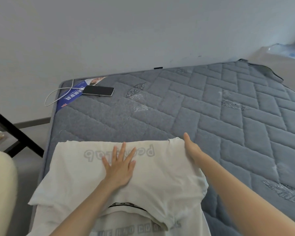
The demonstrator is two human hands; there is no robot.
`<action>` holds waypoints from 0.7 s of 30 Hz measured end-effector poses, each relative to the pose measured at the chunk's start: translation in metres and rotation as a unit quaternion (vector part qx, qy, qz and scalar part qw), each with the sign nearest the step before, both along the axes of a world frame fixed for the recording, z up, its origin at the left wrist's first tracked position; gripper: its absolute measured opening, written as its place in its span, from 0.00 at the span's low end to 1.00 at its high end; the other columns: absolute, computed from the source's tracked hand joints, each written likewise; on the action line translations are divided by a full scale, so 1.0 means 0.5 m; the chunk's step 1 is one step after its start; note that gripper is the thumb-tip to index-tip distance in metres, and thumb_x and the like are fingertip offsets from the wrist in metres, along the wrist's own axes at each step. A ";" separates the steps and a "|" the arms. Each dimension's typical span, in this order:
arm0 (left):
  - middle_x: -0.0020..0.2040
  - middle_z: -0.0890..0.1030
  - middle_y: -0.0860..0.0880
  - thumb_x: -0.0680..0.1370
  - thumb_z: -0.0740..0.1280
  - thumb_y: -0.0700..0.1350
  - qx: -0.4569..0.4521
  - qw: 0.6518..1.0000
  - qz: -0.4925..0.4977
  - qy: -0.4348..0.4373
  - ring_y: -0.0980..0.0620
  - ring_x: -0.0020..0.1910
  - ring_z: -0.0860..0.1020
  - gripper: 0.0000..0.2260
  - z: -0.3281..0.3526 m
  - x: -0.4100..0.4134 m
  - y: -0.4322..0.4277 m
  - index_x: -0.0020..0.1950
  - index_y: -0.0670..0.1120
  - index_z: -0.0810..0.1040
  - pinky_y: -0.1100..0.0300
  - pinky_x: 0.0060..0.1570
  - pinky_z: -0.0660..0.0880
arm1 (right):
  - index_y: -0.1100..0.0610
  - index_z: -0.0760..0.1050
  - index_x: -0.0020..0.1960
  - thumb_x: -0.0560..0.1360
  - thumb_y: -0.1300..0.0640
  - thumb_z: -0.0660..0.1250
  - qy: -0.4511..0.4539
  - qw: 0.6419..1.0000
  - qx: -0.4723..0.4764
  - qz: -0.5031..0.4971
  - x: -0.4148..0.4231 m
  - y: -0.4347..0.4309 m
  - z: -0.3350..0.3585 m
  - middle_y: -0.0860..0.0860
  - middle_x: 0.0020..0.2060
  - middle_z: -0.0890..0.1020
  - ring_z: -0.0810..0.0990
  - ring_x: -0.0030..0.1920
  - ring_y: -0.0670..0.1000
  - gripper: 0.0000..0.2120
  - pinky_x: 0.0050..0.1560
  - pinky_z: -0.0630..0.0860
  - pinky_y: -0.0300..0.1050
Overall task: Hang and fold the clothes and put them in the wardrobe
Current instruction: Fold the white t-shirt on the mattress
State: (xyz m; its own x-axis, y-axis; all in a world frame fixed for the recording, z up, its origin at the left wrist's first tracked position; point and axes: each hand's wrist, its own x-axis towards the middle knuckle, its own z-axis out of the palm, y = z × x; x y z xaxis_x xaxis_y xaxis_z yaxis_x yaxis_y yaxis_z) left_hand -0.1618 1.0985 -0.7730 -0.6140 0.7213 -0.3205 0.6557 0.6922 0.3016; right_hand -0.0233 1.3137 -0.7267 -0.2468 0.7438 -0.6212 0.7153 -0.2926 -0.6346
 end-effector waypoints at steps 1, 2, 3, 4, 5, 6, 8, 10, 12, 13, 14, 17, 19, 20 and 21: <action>0.76 0.32 0.55 0.82 0.44 0.56 0.001 1.000 0.001 -0.003 0.47 0.75 0.33 0.21 -0.001 0.001 0.003 0.75 0.65 0.42 0.34 0.67 0.35 | 0.60 0.65 0.72 0.77 0.32 0.48 0.016 0.999 -0.051 0.009 0.000 0.007 0.003 0.57 0.69 0.70 0.69 0.68 0.58 0.38 0.69 0.64 0.52; 0.76 0.32 0.56 0.82 0.44 0.57 -0.001 1.000 0.001 -0.006 0.48 0.75 0.33 0.21 -0.001 0.001 0.005 0.75 0.65 0.42 0.34 0.67 0.34 | 0.59 0.68 0.70 0.76 0.32 0.51 0.036 0.994 -0.103 0.009 0.001 0.014 0.004 0.55 0.66 0.73 0.72 0.65 0.57 0.36 0.67 0.67 0.51; 0.76 0.32 0.56 0.82 0.44 0.57 -0.003 1.000 0.001 -0.008 0.48 0.75 0.33 0.21 -0.001 0.001 0.007 0.75 0.66 0.42 0.34 0.67 0.34 | 0.58 0.71 0.66 0.76 0.33 0.55 0.062 0.988 -0.143 -0.004 0.004 0.019 0.006 0.55 0.61 0.77 0.75 0.59 0.56 0.32 0.62 0.70 0.49; 0.76 0.33 0.56 0.82 0.44 0.57 -0.007 1.000 0.002 -0.009 0.48 0.75 0.33 0.21 -0.001 0.000 0.008 0.75 0.66 0.43 0.35 0.67 0.34 | 0.58 0.74 0.62 0.76 0.37 0.60 0.095 0.980 -0.174 -0.027 0.006 0.017 0.010 0.55 0.56 0.79 0.77 0.54 0.56 0.27 0.56 0.73 0.48; 0.76 0.33 0.56 0.82 0.44 0.57 -0.011 1.000 0.003 -0.011 0.48 0.75 0.33 0.21 -0.001 -0.001 0.009 0.74 0.66 0.43 0.35 0.67 0.35 | 0.58 0.76 0.58 0.76 0.41 0.64 0.126 0.973 -0.186 -0.058 0.007 0.013 0.012 0.55 0.50 0.80 0.78 0.49 0.55 0.22 0.51 0.74 0.47; 0.76 0.33 0.56 0.82 0.44 0.57 -0.013 1.000 0.005 -0.012 0.48 0.75 0.33 0.21 -0.001 -0.003 0.009 0.74 0.66 0.43 0.35 0.67 0.35 | 0.59 0.76 0.56 0.76 0.45 0.66 0.151 0.968 -0.182 -0.088 0.006 0.010 0.009 0.55 0.48 0.80 0.78 0.46 0.55 0.18 0.46 0.74 0.46; 0.76 0.33 0.57 0.82 0.45 0.58 -0.014 1.000 0.007 -0.017 0.49 0.75 0.34 0.21 0.001 -0.007 0.011 0.74 0.66 0.43 0.35 0.67 0.35 | 0.63 0.74 0.56 0.75 0.49 0.68 0.166 0.968 -0.127 -0.142 0.002 0.006 -0.005 0.56 0.50 0.79 0.78 0.49 0.57 0.19 0.46 0.73 0.47; 0.76 0.33 0.58 0.82 0.45 0.58 -0.014 1.000 0.011 -0.022 0.49 0.75 0.34 0.21 0.003 -0.009 0.012 0.74 0.66 0.43 0.35 0.67 0.34 | 0.63 0.72 0.46 0.76 0.51 0.66 0.132 0.974 -0.008 -0.184 0.005 0.002 -0.012 0.56 0.43 0.77 0.75 0.46 0.57 0.15 0.47 0.72 0.49; 0.76 0.34 0.59 0.81 0.45 0.59 -0.013 0.999 0.017 -0.026 0.50 0.75 0.34 0.22 0.001 -0.012 0.013 0.74 0.67 0.43 0.35 0.67 0.33 | 0.58 0.66 0.32 0.78 0.51 0.62 0.089 0.968 0.103 -0.210 0.013 0.001 -0.016 0.53 0.32 0.71 0.71 0.36 0.55 0.19 0.39 0.67 0.48; 0.75 0.34 0.59 0.81 0.45 0.60 -0.014 0.999 0.018 -0.026 0.50 0.75 0.33 0.22 0.000 -0.012 0.014 0.74 0.67 0.43 0.35 0.66 0.33 | 0.57 0.62 0.30 0.79 0.51 0.60 0.076 0.965 0.131 -0.214 0.017 0.000 -0.020 0.52 0.29 0.67 0.68 0.33 0.54 0.21 0.36 0.64 0.47; 0.75 0.34 0.59 0.81 0.45 0.60 -0.014 0.999 0.019 -0.026 0.50 0.75 0.33 0.22 -0.002 -0.012 0.015 0.74 0.68 0.42 0.34 0.66 0.33 | 0.56 0.59 0.29 0.79 0.51 0.60 0.072 0.960 0.154 -0.220 0.020 -0.003 -0.027 0.51 0.27 0.66 0.65 0.31 0.53 0.22 0.36 0.62 0.46; 0.75 0.34 0.60 0.80 0.45 0.62 -0.019 0.999 0.016 -0.025 0.51 0.75 0.33 0.22 -0.006 -0.014 0.018 0.73 0.68 0.42 0.34 0.65 0.32 | 0.59 0.63 0.31 0.79 0.52 0.60 0.076 0.961 0.126 -0.233 0.029 0.000 -0.056 0.52 0.28 0.66 0.67 0.35 0.54 0.20 0.39 0.63 0.45; 0.75 0.34 0.60 0.80 0.46 0.61 -0.023 0.999 0.015 -0.025 0.50 0.75 0.33 0.22 -0.006 -0.015 0.017 0.74 0.68 0.43 0.34 0.65 0.33 | 0.58 0.65 0.32 0.78 0.50 0.61 0.073 0.972 0.102 -0.198 0.041 0.005 -0.061 0.52 0.29 0.67 0.68 0.36 0.53 0.19 0.39 0.64 0.44; 0.75 0.35 0.60 0.80 0.46 0.61 -0.022 0.999 0.017 -0.025 0.50 0.75 0.34 0.22 -0.005 -0.015 0.017 0.74 0.67 0.43 0.34 0.65 0.33 | 0.58 0.63 0.31 0.78 0.48 0.60 0.064 0.979 0.104 -0.163 0.048 0.006 -0.056 0.51 0.28 0.67 0.68 0.34 0.54 0.21 0.38 0.64 0.44; 0.76 0.35 0.59 0.81 0.46 0.61 -0.019 0.999 0.021 -0.026 0.50 0.75 0.34 0.23 -0.003 -0.014 0.016 0.74 0.67 0.43 0.33 0.66 0.33 | 0.57 0.61 0.31 0.79 0.45 0.58 0.062 0.984 0.104 -0.133 0.055 0.006 -0.050 0.51 0.28 0.66 0.67 0.32 0.53 0.23 0.37 0.63 0.44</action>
